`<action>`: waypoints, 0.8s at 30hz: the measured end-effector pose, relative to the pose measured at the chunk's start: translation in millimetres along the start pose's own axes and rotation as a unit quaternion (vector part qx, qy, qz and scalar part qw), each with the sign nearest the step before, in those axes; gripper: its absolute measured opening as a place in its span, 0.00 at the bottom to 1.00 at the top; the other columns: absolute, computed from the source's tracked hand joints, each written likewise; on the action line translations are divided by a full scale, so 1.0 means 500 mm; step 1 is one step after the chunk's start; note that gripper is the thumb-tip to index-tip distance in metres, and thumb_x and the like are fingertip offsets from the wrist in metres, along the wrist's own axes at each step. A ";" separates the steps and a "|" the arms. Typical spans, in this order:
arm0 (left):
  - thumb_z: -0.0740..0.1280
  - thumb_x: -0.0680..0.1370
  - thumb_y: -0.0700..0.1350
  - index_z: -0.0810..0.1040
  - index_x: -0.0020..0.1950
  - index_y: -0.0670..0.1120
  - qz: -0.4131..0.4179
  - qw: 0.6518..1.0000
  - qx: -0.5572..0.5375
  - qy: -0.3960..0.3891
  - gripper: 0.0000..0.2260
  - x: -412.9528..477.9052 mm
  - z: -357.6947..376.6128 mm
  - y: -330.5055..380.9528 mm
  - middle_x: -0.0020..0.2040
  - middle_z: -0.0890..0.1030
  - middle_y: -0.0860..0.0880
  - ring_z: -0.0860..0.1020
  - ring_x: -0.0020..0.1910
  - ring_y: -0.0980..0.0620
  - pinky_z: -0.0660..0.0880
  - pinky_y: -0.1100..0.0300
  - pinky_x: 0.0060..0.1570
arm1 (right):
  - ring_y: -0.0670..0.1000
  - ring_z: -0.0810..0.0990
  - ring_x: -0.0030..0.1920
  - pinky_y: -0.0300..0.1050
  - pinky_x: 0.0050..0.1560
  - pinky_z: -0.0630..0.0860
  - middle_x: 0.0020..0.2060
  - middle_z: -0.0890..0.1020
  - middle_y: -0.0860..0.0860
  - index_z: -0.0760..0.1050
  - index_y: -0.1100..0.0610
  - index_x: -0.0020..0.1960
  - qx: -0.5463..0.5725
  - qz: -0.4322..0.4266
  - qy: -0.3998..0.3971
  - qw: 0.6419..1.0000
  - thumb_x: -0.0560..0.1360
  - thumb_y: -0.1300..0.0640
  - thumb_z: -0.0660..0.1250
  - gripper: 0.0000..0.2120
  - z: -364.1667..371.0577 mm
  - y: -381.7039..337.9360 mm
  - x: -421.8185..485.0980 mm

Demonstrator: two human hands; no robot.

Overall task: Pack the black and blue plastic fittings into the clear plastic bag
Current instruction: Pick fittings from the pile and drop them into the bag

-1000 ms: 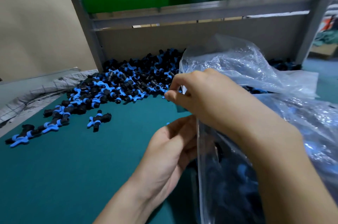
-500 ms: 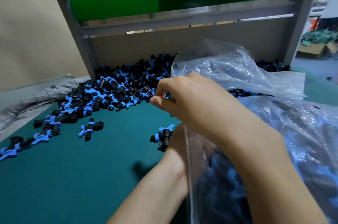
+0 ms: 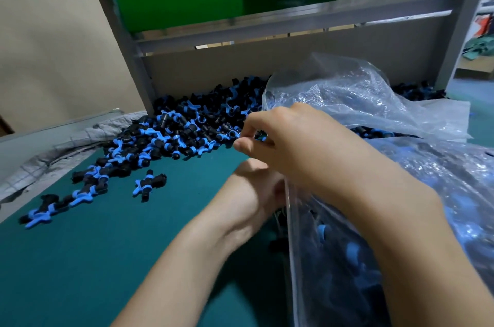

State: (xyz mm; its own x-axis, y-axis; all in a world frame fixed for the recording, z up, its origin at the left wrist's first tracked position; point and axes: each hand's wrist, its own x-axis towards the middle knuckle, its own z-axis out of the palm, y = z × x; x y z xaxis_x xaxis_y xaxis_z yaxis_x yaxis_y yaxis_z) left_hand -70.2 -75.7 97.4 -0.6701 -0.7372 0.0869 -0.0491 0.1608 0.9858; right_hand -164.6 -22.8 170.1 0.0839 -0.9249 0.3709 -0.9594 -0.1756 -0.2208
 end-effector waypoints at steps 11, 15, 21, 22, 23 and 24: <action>0.62 0.81 0.44 0.73 0.69 0.52 0.020 0.869 0.450 0.206 0.17 0.000 -0.124 -0.258 0.62 0.76 0.55 0.70 0.61 0.51 0.65 0.55 0.63 | 0.46 0.71 0.37 0.47 0.39 0.70 0.33 0.74 0.43 0.77 0.46 0.51 0.011 0.005 0.004 1.000 0.80 0.40 0.60 0.12 0.005 0.012 0.001; 0.63 0.81 0.50 0.75 0.66 0.55 0.033 0.858 0.474 0.197 0.13 0.008 -0.123 -0.257 0.58 0.76 0.56 0.69 0.59 0.51 0.64 0.55 0.59 | 0.49 0.73 0.38 0.47 0.39 0.70 0.31 0.73 0.43 0.78 0.46 0.51 0.015 0.012 0.001 1.000 0.80 0.40 0.60 0.12 0.010 0.014 0.001; 0.63 0.81 0.48 0.78 0.55 0.54 0.032 0.879 0.420 0.221 0.06 0.008 -0.128 -0.261 0.51 0.76 0.56 0.68 0.53 0.52 0.63 0.58 0.55 | 0.50 0.76 0.41 0.48 0.43 0.76 0.35 0.78 0.45 0.78 0.46 0.52 0.023 0.016 0.001 1.000 0.80 0.40 0.60 0.13 0.012 0.014 0.001; 0.63 0.81 0.48 0.79 0.55 0.53 0.033 0.884 0.408 0.227 0.06 0.006 -0.127 -0.262 0.51 0.76 0.56 0.68 0.53 0.52 0.63 0.59 0.55 | 0.50 0.76 0.42 0.48 0.43 0.76 0.35 0.78 0.46 0.78 0.46 0.52 0.024 0.015 0.003 1.000 0.80 0.40 0.60 0.13 0.012 0.014 0.001; 0.63 0.81 0.47 0.79 0.55 0.52 0.036 0.886 0.401 0.232 0.05 0.004 -0.126 -0.263 0.51 0.76 0.55 0.68 0.52 0.53 0.63 0.59 0.55 | 0.50 0.76 0.42 0.48 0.43 0.76 0.35 0.79 0.46 0.78 0.46 0.52 0.025 0.015 0.004 1.000 0.80 0.40 0.60 0.13 0.013 0.014 0.001; 0.63 0.81 0.47 0.78 0.55 0.52 0.035 0.887 0.396 0.236 0.05 0.001 -0.125 -0.264 0.51 0.76 0.55 0.67 0.52 0.53 0.64 0.59 0.55 | 0.50 0.75 0.41 0.48 0.43 0.76 0.35 0.78 0.46 0.78 0.46 0.52 0.024 0.016 0.005 1.000 0.80 0.40 0.60 0.13 0.013 0.015 0.001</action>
State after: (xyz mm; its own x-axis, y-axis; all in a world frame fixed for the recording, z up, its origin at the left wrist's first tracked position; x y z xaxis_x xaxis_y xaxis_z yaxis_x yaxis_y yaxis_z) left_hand -17.8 -138.2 -23.5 -0.3162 -0.8700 0.3784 -0.6502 0.4892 0.5814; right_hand -169.7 -27.0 162.7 0.0515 -0.9271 0.3713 -0.9472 -0.1631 -0.2761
